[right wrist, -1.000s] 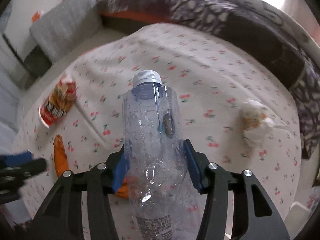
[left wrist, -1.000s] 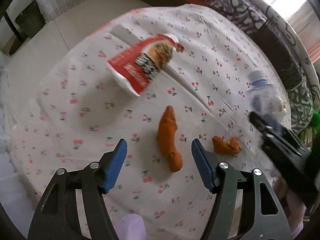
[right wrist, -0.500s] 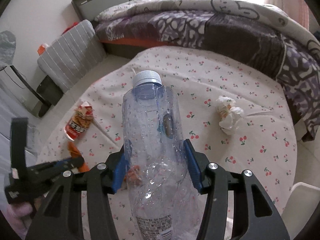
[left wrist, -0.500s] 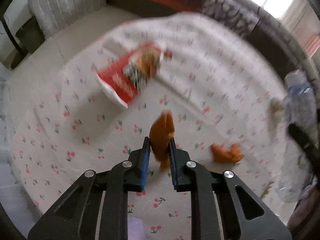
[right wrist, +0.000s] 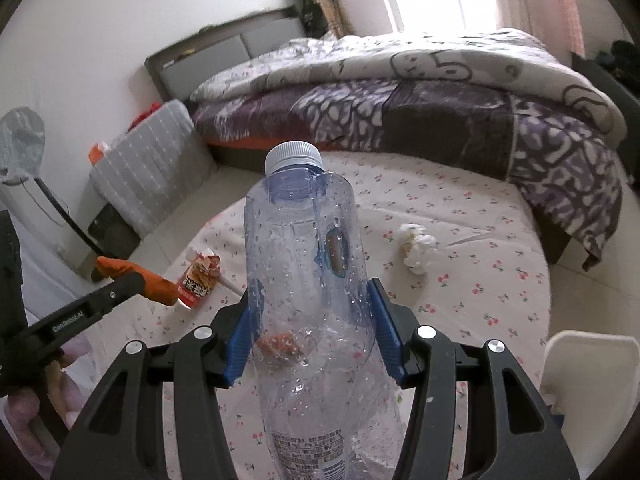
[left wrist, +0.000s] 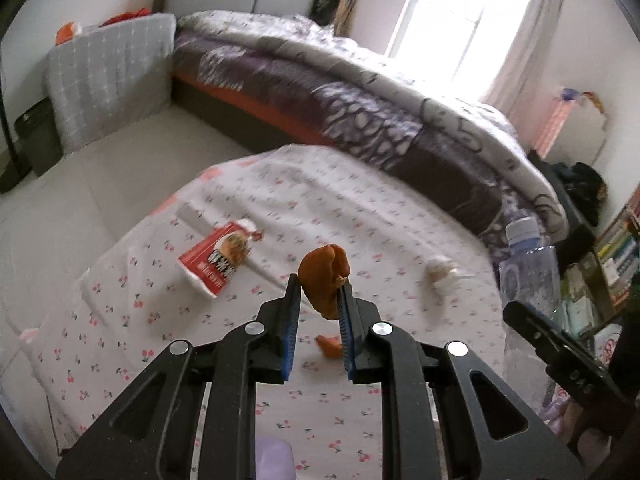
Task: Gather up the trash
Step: 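Lift the peel with the left tool while the right tool carries the bottle toward the bin, then drop the bottle into the bin with the right tool while the left tool drops the peel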
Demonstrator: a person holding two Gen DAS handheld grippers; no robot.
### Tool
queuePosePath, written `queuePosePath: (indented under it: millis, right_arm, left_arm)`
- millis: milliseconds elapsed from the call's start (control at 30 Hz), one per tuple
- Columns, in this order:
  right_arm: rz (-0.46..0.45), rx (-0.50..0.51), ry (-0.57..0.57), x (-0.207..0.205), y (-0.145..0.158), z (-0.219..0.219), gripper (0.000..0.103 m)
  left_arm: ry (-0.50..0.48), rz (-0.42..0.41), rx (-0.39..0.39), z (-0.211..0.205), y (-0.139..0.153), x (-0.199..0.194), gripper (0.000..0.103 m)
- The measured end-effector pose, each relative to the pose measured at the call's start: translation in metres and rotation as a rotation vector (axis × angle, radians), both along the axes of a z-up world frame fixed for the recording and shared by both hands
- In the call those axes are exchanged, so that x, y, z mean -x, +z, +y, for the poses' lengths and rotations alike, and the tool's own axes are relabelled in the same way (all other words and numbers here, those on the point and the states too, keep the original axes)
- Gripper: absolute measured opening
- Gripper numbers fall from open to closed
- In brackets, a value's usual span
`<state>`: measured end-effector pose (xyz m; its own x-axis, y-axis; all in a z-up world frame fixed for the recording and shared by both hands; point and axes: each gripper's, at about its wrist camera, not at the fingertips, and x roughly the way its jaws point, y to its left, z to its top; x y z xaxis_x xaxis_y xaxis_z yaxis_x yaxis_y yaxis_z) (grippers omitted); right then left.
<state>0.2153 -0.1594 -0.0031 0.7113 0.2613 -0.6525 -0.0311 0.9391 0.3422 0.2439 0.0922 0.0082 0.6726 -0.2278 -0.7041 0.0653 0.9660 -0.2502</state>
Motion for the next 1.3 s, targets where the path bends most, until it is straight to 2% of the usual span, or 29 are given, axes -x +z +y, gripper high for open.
queuePosePath:
  millis: [133, 467, 933, 1300]
  right_arm:
    - [-0.027, -0.014, -0.036, 0.014, 0.002, -0.015, 0.053]
    - [-0.062, 0.048, -0.096, 0.038, 0.007, -0.049, 0.053]
    - [-0.006, 0.05, -0.278, 0.076, 0.007, -0.141, 0.053]
    - [0.071, 0.073, -0.38, 0.109, -0.007, -0.196, 0.053]
  left_arm:
    - [-0.02, -0.018, 0.009, -0.003, 0.005, 0.007, 0.018]
    - [-0.053, 0.0, -0.015, -0.028, -0.004, 0.011, 0.018]
    - [-0.175, 0.0, -0.044, -0.101, -0.013, 0.018, 0.018]
    - [-0.283, 0.001, -0.047, -0.161, -0.017, 0.03, 0.018]
